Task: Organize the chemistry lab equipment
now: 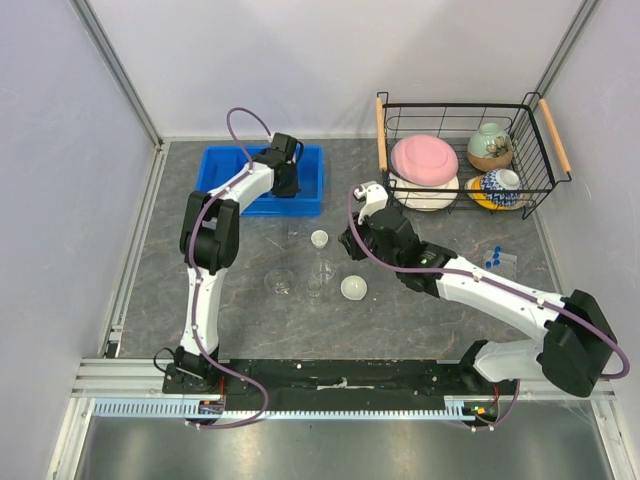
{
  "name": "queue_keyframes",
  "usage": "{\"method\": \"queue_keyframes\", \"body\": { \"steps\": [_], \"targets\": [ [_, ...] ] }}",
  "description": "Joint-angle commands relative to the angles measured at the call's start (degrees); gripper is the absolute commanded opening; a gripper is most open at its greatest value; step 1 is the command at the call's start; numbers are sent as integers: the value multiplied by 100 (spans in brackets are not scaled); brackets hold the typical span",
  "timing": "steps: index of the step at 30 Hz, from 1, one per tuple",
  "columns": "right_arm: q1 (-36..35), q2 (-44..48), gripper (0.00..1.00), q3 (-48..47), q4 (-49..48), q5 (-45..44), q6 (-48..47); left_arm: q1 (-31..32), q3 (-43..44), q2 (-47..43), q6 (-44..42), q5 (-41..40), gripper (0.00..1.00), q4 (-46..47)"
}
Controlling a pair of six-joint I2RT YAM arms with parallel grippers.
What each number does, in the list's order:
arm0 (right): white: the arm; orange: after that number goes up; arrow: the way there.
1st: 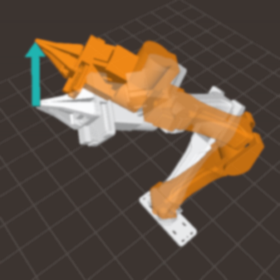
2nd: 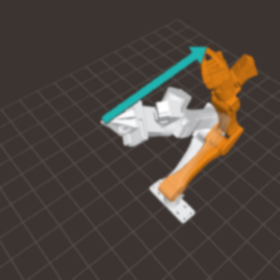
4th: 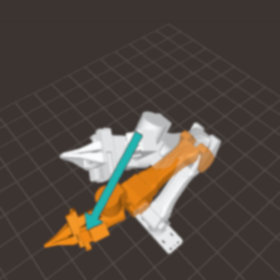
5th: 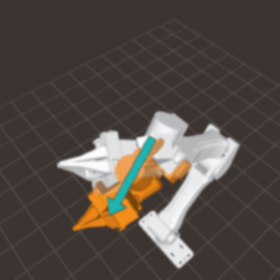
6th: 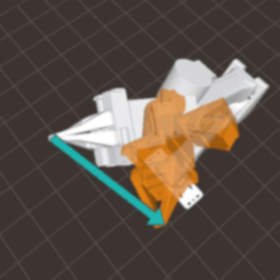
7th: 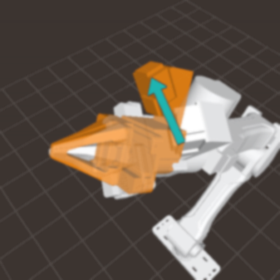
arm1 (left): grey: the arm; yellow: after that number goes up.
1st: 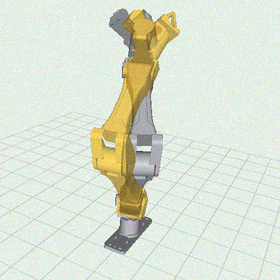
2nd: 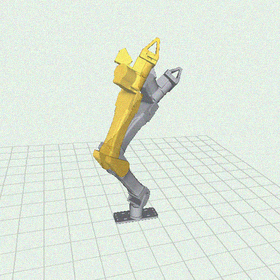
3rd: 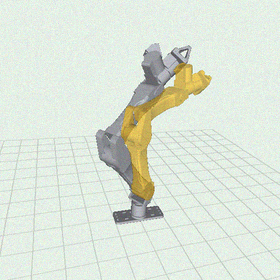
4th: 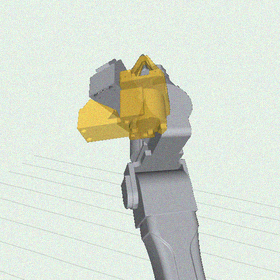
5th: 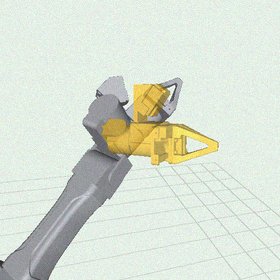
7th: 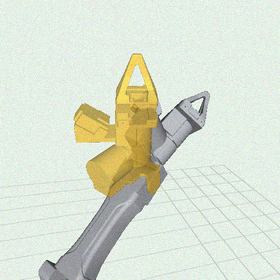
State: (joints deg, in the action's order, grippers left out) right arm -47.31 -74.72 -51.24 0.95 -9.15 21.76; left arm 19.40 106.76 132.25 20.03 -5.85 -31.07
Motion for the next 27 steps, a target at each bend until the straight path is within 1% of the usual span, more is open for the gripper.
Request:
{"method": "queue_keyframes", "body": {
  "steps": [1, 8, 12, 27],
  "targets": [
    [-59, 326, 16, 132, 35, -87, 118, 283, -620, -234, 607, 277, 2, -14],
    [-234, 616, 16, 264, 177, -236, 215, 574, -1447, -586, 1063, 189, 2, 399],
    [-349, 766, 16, 422, 256, -359, 276, 758, -2026, -805, 1169, 216, 2, 742],
    [-788, 1337, 16, 879, 616, -755, 610, 1478, -3363, -1482, 1864, -4, 2, 1428]
  ]
}}
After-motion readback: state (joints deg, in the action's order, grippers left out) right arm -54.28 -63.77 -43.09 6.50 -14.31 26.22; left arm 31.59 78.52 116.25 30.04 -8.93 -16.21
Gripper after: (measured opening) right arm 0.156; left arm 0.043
